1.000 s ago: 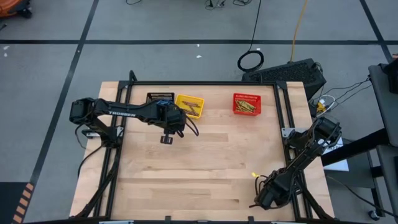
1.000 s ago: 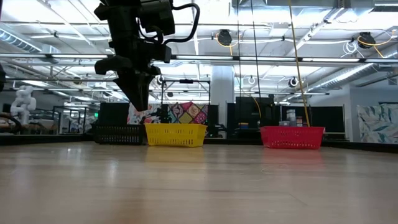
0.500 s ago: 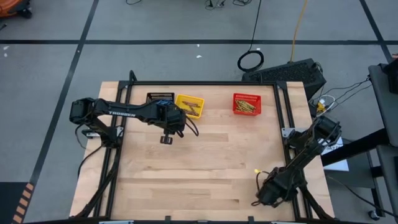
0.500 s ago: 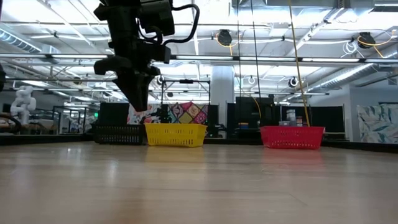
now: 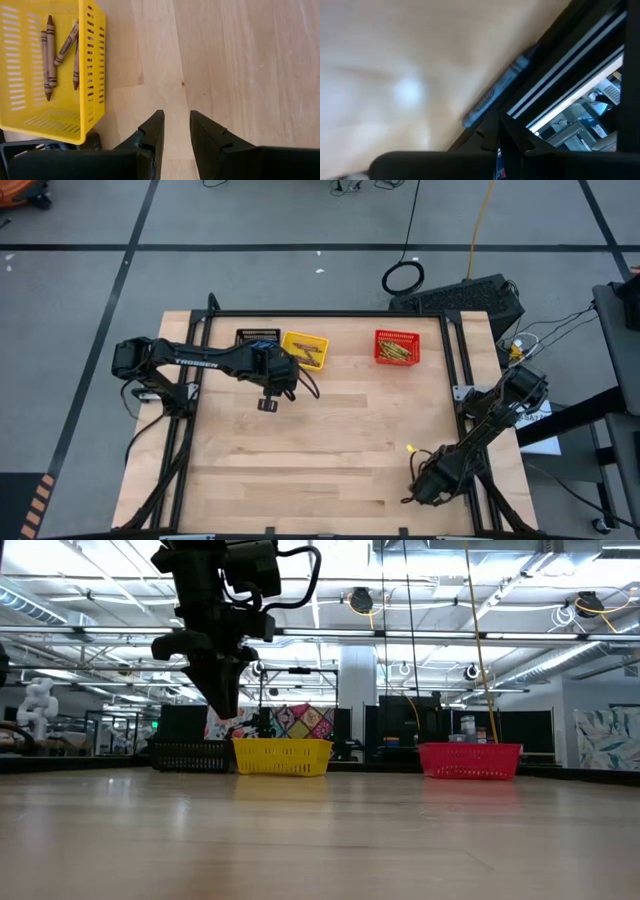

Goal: Sort crayons
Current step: Put the blue crayon into the black bin

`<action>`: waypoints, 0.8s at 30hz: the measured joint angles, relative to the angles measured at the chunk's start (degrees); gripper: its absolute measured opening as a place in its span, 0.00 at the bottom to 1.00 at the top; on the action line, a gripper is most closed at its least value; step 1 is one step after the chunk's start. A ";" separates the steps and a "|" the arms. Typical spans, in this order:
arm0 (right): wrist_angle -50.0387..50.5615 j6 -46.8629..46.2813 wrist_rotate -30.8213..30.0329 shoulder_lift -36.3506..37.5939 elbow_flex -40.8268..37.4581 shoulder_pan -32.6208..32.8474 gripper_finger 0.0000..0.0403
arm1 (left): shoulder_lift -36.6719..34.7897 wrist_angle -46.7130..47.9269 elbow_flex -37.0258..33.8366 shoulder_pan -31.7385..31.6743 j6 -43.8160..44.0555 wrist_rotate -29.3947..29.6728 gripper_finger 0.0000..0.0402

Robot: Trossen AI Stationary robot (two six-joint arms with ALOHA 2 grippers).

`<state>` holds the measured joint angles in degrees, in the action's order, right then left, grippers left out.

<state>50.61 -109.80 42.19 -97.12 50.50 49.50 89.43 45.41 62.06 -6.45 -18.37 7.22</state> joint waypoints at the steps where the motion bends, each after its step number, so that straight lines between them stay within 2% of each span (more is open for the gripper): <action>1: -0.57 -0.02 -0.02 0.00 -0.53 -0.03 0.00 | 0.00 0.05 0.00 0.00 0.01 0.00 0.21; 12: -5.56 -0.58 -0.13 0.00 -4.02 -0.33 0.00 | 0.00 0.13 0.00 0.00 -0.02 0.00 0.21; 24: -5.18 -0.57 2.66 0.00 -4.61 -0.37 0.00 | 0.02 0.11 0.00 -0.01 -0.02 0.02 0.21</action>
<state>45.43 -110.36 44.86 -97.12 45.89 49.12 89.45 45.52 62.06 -6.46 -18.39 7.25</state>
